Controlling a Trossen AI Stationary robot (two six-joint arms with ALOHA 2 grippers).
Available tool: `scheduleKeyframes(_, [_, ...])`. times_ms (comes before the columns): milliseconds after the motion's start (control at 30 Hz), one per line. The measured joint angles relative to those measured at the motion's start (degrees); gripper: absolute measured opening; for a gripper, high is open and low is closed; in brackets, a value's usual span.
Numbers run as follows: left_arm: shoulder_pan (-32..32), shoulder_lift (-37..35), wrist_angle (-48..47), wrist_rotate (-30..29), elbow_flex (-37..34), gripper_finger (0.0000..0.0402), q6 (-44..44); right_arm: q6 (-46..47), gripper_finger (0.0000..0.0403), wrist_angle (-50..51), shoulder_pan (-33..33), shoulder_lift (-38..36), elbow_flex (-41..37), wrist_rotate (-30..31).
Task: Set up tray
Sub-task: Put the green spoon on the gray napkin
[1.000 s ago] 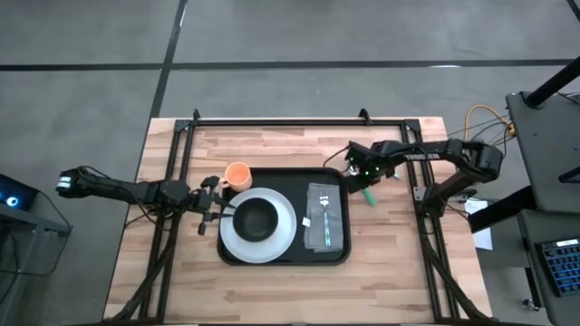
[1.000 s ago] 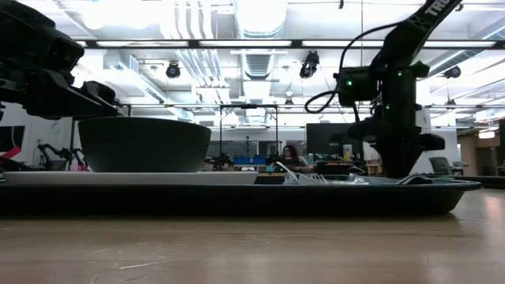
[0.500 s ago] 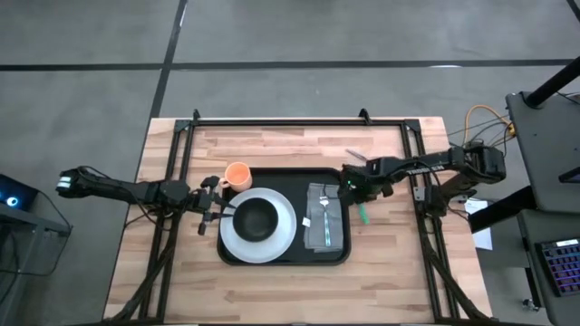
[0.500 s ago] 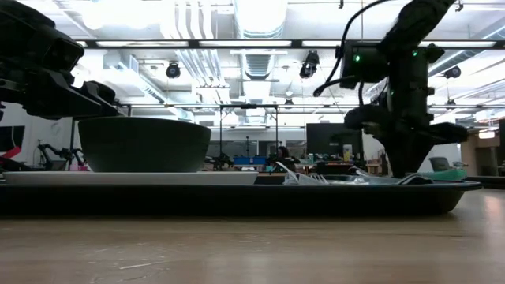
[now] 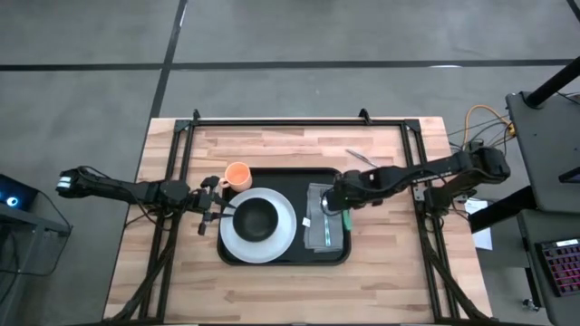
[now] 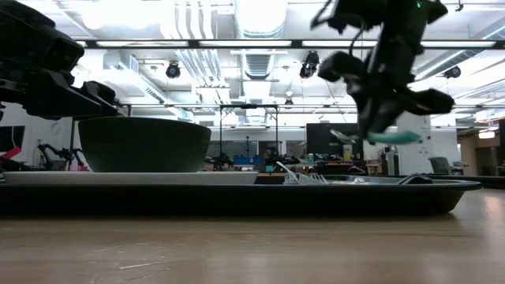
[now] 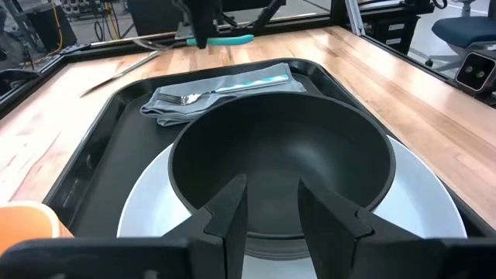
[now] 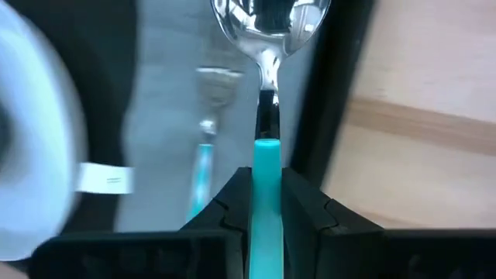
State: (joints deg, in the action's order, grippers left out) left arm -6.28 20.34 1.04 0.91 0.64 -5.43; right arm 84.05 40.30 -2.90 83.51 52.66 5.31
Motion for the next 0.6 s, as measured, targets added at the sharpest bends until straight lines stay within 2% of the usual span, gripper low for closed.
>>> scheduleKeyframes(267, [-0.02, 0.0, 0.0, 0.02, 0.0, 0.0096, 0.0, 5.81, 0.0035, 0.22, -4.83, 6.44, 8.89, 3.8])
scheduleKeyframes(600, [0.0, 0.0, 0.0, 0.02, 0.0, 0.0096, 0.0, 6.0, 0.0035, 0.71, -5.11, 21.21, 20.43, 1.91])
